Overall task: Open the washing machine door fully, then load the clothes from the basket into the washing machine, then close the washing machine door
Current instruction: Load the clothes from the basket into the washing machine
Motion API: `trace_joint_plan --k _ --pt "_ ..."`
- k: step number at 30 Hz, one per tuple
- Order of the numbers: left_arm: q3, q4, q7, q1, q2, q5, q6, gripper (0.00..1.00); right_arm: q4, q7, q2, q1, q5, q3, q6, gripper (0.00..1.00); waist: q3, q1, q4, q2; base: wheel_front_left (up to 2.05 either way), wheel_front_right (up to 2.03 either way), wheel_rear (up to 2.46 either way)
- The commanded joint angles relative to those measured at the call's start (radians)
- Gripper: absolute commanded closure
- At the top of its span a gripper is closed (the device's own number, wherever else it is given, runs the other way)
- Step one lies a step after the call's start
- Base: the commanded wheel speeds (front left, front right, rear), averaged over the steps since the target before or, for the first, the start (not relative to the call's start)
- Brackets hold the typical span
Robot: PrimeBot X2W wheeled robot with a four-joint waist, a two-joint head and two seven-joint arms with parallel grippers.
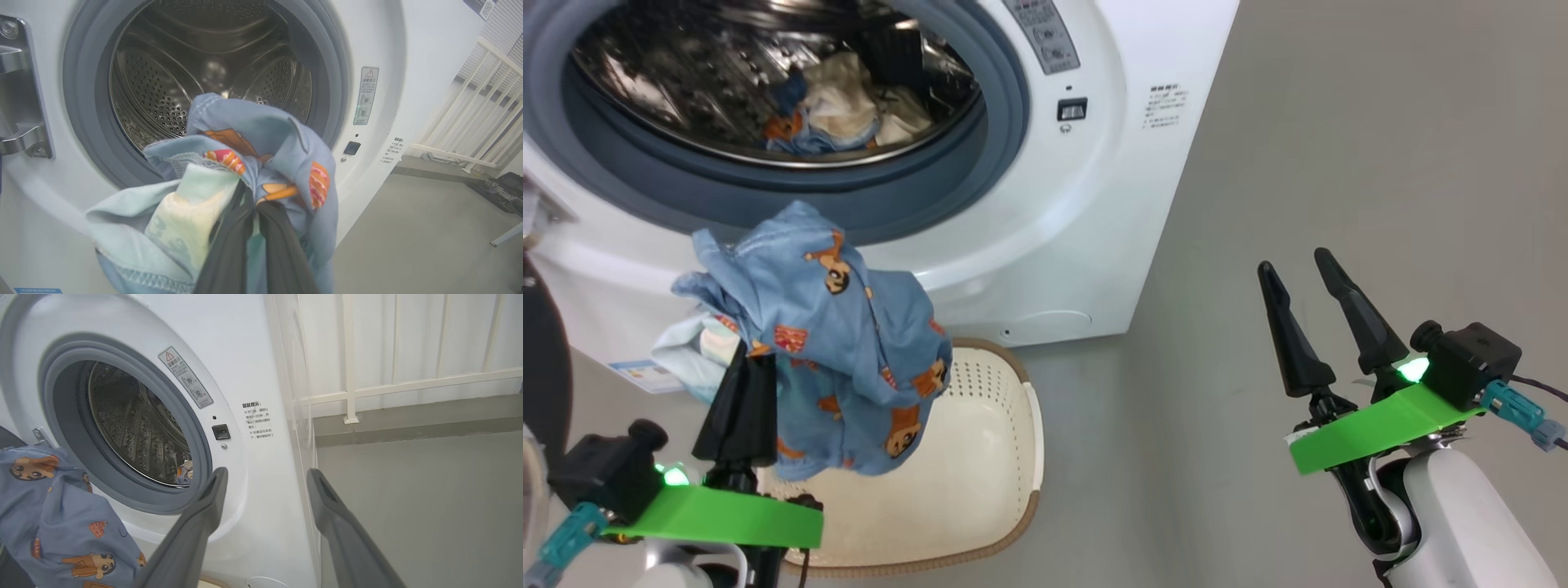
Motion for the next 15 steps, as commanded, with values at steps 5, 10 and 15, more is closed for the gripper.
trace_joint_plan --k 5,10,15 --pt "0.039 -0.039 -0.002 0.001 0.010 0.003 0.015 1.00 -0.020 -0.005 -0.012 0.024 0.022 0.013 0.010 0.00 -0.033 0.0000 0.020 0.0000 0.00 0.00 0.00" --pt "0.038 -0.025 0.004 -0.015 0.004 -0.007 0.019 1.00 -0.020 -0.005 -0.016 0.026 0.026 0.017 0.010 0.00 -0.035 0.0000 0.026 0.0000 0.00 0.00 0.00" --pt "0.037 0.020 0.018 -0.080 0.006 -0.013 0.010 1.00 -0.018 -0.005 -0.017 0.023 0.027 0.024 0.010 0.00 -0.033 0.0000 0.023 0.0000 0.00 0.00 0.00"
